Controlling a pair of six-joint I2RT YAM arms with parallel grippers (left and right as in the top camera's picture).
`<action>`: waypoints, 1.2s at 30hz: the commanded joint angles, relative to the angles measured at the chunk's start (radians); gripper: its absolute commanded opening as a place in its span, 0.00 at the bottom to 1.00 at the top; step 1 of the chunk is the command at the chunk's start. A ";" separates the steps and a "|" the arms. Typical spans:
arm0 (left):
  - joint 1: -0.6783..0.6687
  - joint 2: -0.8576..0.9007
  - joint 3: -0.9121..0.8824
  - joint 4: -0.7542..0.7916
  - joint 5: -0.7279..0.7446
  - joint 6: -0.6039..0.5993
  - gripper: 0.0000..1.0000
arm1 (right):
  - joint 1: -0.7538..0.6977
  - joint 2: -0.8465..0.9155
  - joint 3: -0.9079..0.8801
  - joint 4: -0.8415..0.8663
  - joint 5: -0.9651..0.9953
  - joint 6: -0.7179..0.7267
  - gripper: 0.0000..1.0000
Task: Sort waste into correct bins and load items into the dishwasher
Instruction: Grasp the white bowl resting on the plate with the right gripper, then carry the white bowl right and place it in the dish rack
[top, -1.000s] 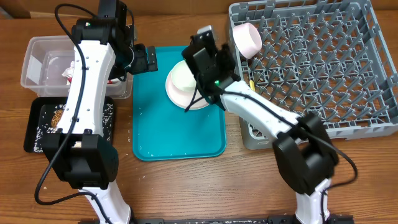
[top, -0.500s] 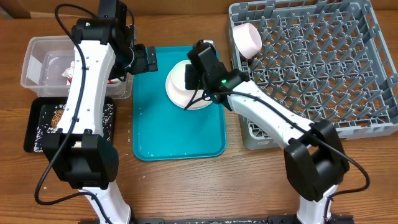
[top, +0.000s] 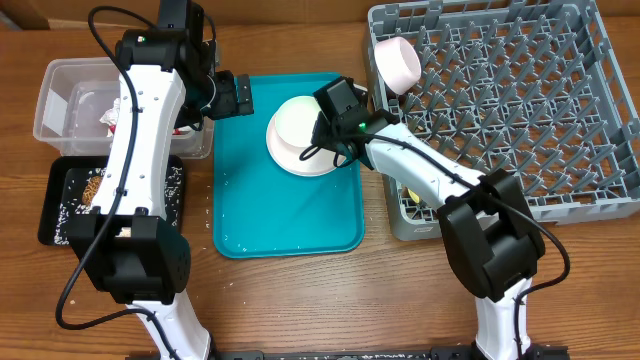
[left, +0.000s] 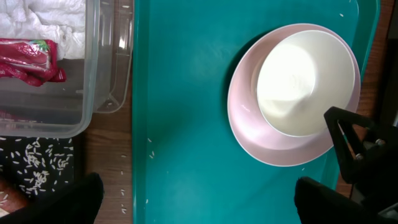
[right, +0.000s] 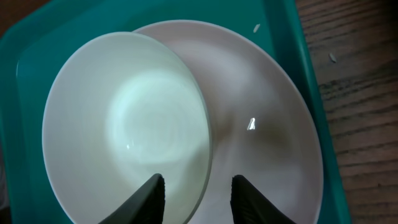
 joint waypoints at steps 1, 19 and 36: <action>0.005 -0.010 0.015 0.004 -0.007 0.014 1.00 | 0.011 0.031 -0.003 0.019 -0.021 0.014 0.32; 0.005 -0.010 0.015 0.004 -0.006 0.014 1.00 | -0.028 -0.239 0.002 -0.077 0.058 -0.115 0.04; 0.005 -0.010 0.015 0.004 -0.007 0.013 1.00 | -0.135 -0.594 -0.010 -0.394 1.140 -0.281 0.04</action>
